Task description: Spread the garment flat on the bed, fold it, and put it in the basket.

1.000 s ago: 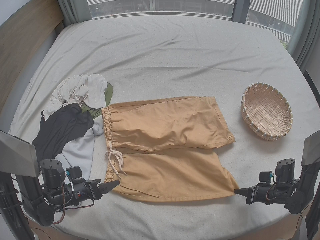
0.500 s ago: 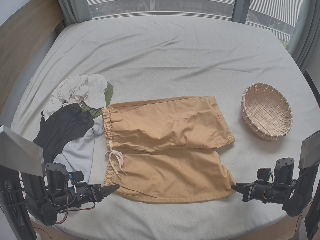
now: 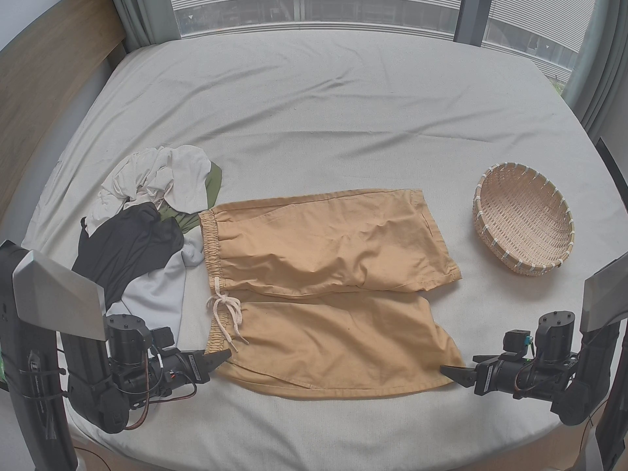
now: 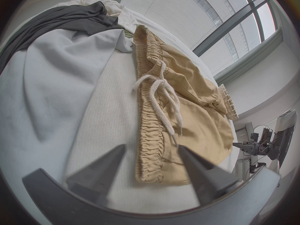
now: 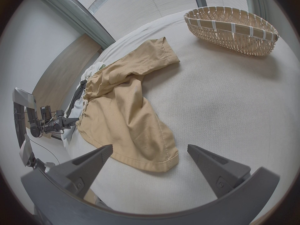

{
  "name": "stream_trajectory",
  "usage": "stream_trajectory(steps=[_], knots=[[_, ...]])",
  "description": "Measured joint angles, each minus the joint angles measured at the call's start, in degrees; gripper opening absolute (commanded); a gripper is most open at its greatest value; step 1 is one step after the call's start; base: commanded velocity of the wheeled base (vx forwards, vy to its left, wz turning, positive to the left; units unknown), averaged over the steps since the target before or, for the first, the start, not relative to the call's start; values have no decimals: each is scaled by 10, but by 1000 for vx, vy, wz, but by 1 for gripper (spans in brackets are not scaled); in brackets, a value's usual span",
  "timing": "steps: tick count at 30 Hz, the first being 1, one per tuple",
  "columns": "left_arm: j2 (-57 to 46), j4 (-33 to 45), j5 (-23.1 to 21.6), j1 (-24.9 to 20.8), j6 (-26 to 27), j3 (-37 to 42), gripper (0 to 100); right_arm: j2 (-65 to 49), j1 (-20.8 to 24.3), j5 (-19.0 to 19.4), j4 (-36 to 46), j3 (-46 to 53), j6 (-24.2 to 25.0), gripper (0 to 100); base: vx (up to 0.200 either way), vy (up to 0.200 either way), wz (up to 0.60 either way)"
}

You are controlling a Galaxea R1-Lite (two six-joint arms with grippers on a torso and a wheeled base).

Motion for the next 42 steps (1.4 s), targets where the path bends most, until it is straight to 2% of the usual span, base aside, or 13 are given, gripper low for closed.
stream_trajectory(steps=[9, 15, 25, 26, 34, 42], knots=[[-2, -2, -15, 5, 22, 35, 0, 0, 1, 0, 0, 0, 0, 100, 0, 0, 0], [-30, 2, -66, 42, 91, 99, 0, 1, 0, 0, 0, 0, 1, 100, 0, 0, 0], [-33, 1, -71, 83, 105, 111, 0, 2, -4, 2, 0, 0, 3, 100, 0, 0, 0], [-32, 1, -71, 83, 105, 111, 100, 2, -4, 2, 0, 0, 3, 100, 0, 0, 0], [-39, 0, -69, 66, 102, 111, 100, 3, -7, 3, -1, -6, 20, 100, 0, 0, 0], [-105, 0, -79, 59, 75, 111, 100, -5, 7, 6, -1, -44, 188, 100, 0, 0, 0]])
